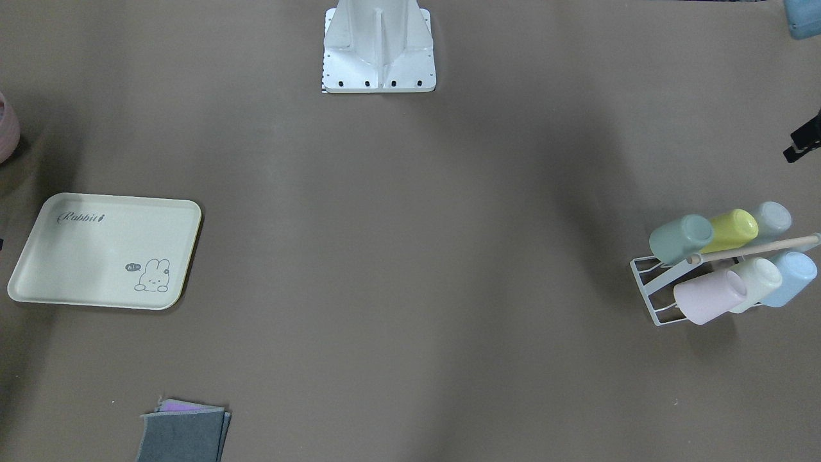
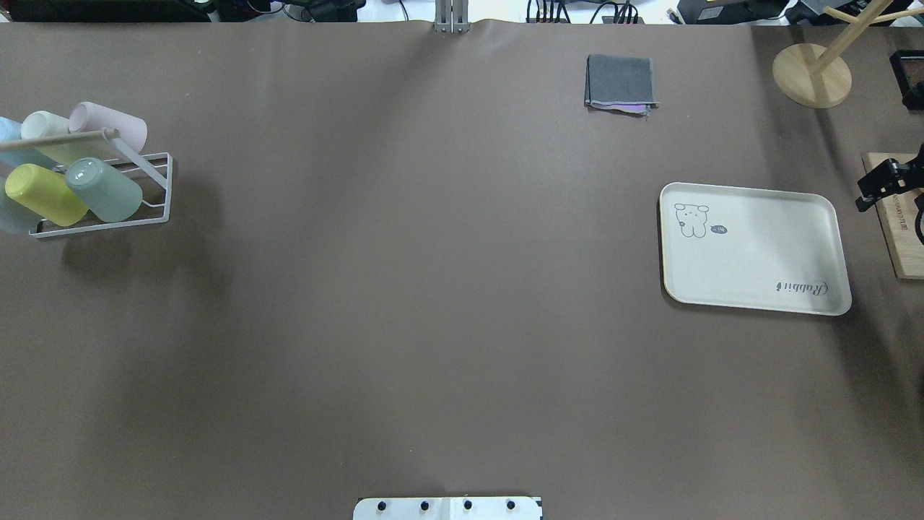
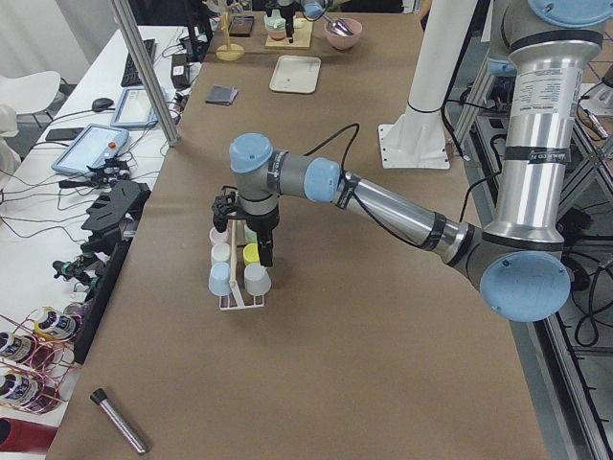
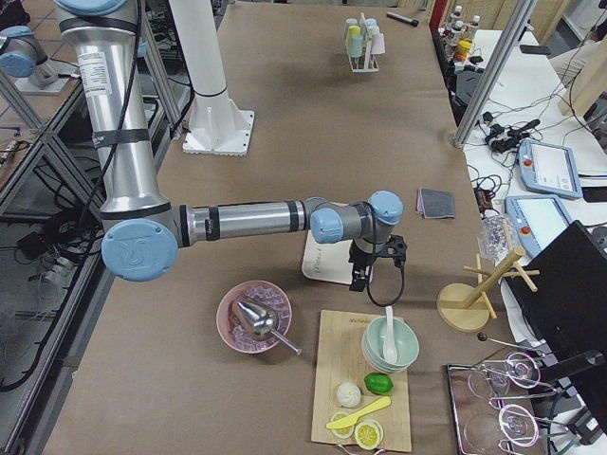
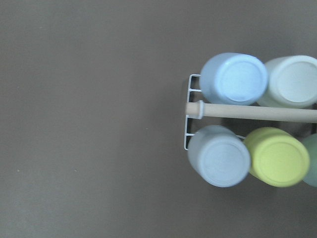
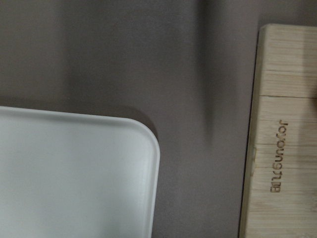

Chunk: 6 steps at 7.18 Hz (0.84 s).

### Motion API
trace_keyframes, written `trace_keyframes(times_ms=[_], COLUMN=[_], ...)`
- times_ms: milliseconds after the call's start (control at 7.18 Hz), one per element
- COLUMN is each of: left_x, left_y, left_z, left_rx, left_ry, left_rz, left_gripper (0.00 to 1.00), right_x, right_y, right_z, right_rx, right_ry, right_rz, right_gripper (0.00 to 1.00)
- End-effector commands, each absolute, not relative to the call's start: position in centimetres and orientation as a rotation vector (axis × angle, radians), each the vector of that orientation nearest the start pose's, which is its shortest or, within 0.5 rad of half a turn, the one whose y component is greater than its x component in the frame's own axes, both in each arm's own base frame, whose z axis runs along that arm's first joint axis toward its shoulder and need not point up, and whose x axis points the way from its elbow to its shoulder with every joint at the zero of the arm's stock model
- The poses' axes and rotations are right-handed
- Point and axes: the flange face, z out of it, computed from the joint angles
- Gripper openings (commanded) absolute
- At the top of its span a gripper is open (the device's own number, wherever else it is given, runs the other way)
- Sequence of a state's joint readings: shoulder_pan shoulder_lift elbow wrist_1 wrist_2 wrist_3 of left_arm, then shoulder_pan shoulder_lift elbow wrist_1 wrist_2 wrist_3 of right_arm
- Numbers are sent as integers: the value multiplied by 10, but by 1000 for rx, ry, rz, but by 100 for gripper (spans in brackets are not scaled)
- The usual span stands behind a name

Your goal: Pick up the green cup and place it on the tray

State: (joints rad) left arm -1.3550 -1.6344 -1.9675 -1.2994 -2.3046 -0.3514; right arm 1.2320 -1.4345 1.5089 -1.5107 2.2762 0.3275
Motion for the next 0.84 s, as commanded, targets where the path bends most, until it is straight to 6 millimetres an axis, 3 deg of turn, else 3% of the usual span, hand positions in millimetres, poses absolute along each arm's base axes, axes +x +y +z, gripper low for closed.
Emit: trace_keyframes(times_ms=[0, 139, 279, 418, 557, 697], left_x=[83, 153, 186, 236, 259, 266], left_y=[-483, -501, -509, -482, -463, -451], left_z=[404, 361, 325, 324, 326, 362], left_rx=[-51, -83, -2, 135, 230, 315], left_ry=[760, 749, 714, 577, 466, 311], left_rz=[2, 51, 115, 312, 503, 772], left_gripper=[99, 99, 99, 99, 99, 99], right_x=[-148, -159, -161, -162, -164, -165], right_y=[-543, -532, -527, -525, -524, -521], right_z=[613, 624, 630, 633, 633, 642], right_rx=[-126, -87, -93, -100, -104, -119], right_ry=[-699, -686, -682, -683, -689, -707], right_rz=[39, 45, 39, 37, 31, 28], right_gripper=[96, 96, 96, 92, 81, 74])
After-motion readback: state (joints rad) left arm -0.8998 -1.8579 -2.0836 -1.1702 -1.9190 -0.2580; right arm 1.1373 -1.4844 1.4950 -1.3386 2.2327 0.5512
